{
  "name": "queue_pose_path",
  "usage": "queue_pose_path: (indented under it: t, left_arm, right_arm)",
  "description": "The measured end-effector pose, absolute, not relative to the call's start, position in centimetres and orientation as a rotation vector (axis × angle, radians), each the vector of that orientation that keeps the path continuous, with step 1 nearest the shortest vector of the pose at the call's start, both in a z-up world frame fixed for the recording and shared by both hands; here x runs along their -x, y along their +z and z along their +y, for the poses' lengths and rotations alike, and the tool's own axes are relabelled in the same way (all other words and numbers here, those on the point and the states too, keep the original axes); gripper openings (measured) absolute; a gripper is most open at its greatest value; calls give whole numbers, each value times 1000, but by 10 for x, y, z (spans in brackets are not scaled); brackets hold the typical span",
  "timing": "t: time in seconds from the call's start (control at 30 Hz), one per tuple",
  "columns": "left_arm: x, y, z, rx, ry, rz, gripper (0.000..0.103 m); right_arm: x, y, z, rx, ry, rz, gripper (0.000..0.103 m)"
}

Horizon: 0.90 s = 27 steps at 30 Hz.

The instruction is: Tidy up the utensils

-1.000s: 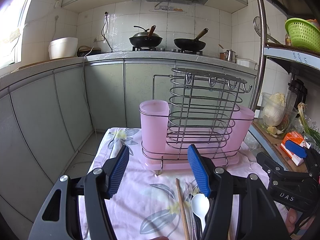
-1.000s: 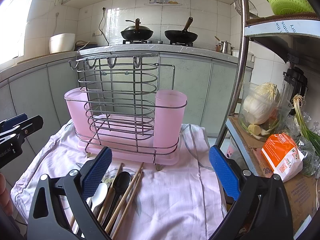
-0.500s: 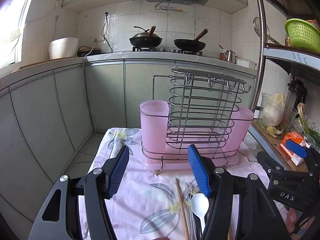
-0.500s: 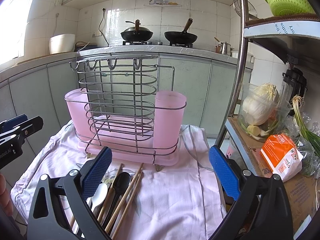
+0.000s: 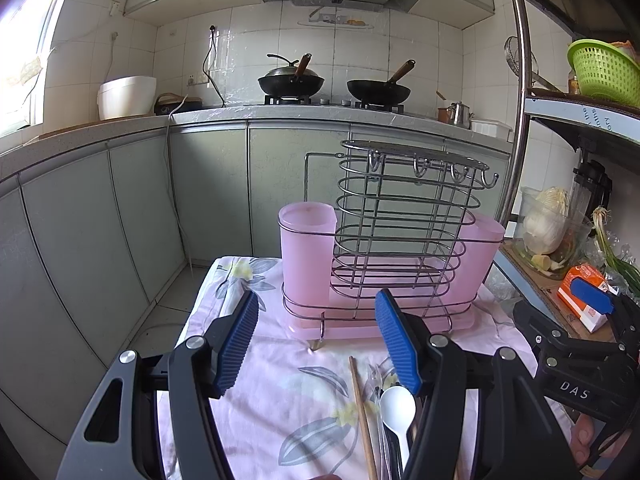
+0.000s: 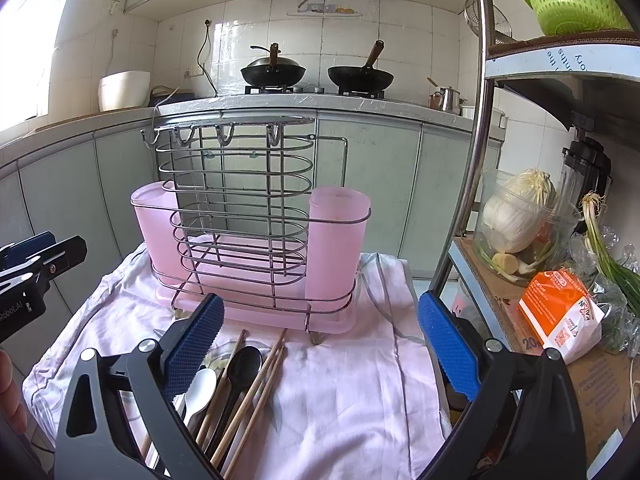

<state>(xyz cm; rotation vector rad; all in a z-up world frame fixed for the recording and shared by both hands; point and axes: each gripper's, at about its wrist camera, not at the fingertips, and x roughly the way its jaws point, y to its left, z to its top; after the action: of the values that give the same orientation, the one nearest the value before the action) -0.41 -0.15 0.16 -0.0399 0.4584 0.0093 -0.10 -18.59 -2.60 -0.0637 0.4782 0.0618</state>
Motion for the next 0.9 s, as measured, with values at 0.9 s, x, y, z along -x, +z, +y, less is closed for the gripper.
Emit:
queue_pose_path:
  t: [0.9]
  left_arm:
    - [3,1,-1,47,3,469,60]
  right_arm:
    - [2,-26,-188,64,54,465,98]
